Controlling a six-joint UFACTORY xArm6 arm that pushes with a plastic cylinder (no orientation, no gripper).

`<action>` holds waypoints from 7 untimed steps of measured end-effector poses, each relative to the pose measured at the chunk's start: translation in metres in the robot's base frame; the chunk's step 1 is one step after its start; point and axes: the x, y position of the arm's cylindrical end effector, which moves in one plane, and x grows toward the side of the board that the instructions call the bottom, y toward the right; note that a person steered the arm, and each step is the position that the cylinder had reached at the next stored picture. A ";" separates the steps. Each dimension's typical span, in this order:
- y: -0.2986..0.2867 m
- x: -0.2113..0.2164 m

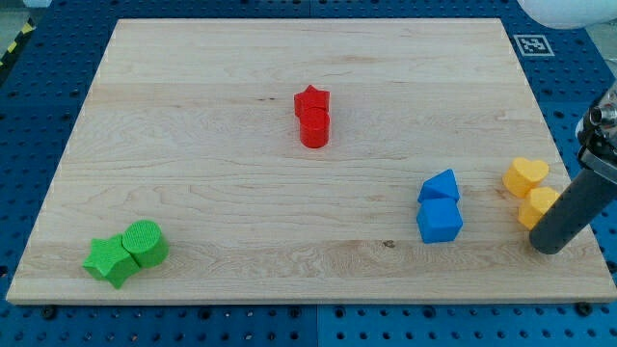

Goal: Move the yellow blocks to the right center

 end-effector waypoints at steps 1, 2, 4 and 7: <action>0.000 -0.007; 0.000 -0.017; 0.001 -0.043; 0.010 -0.079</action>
